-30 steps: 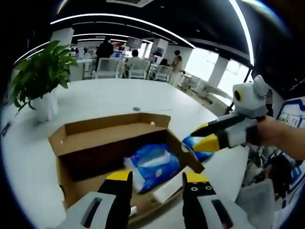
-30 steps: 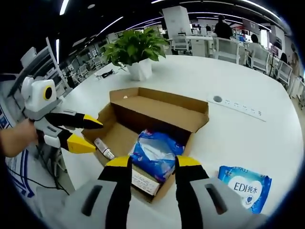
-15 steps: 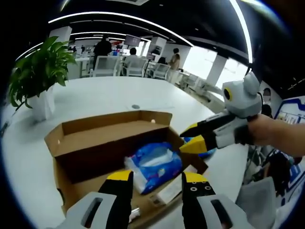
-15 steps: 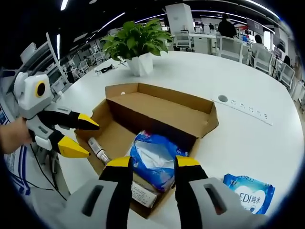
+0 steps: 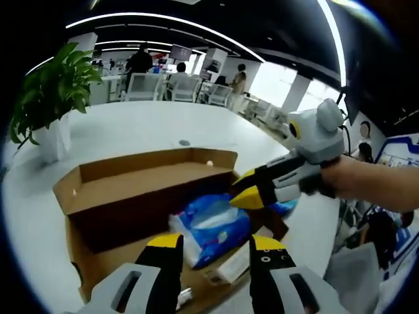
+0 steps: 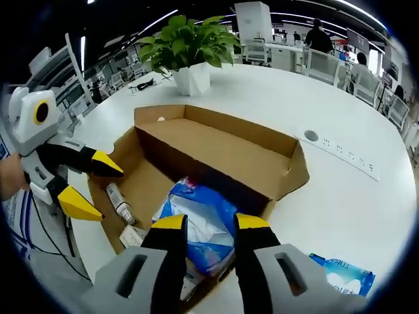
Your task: Operate the shoe box by opening the lid, removing the specified soft item, and placing it in the target area until the item is outside and the box remains undamaged.
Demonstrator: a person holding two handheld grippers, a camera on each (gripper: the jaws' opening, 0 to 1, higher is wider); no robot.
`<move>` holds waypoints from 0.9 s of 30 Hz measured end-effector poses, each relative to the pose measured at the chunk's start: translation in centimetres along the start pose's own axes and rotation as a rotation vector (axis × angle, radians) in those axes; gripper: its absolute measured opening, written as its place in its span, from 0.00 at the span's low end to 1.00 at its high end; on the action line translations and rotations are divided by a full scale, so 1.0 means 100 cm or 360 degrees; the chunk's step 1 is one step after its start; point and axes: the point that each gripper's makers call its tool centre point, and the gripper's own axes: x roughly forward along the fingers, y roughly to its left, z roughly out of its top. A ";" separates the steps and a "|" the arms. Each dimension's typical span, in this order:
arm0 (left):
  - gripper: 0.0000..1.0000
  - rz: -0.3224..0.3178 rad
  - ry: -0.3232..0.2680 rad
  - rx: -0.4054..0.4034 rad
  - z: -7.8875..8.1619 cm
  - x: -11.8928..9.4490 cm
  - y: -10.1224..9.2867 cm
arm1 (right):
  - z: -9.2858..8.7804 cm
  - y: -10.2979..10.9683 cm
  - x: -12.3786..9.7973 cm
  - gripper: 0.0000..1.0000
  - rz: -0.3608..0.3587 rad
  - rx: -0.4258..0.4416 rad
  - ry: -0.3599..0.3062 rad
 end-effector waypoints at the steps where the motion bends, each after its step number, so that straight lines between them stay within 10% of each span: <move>1: 0.40 -0.0001 0.0003 0.0001 0.000 0.001 0.000 | 0.001 -0.001 0.001 0.24 0.0000 0.0001 -0.0001; 27: 0.39 -0.0076 0.0041 0.0023 -0.004 0.021 0.000 | 0.000 -0.004 0.026 0.20 0.0025 -0.0327 0.0171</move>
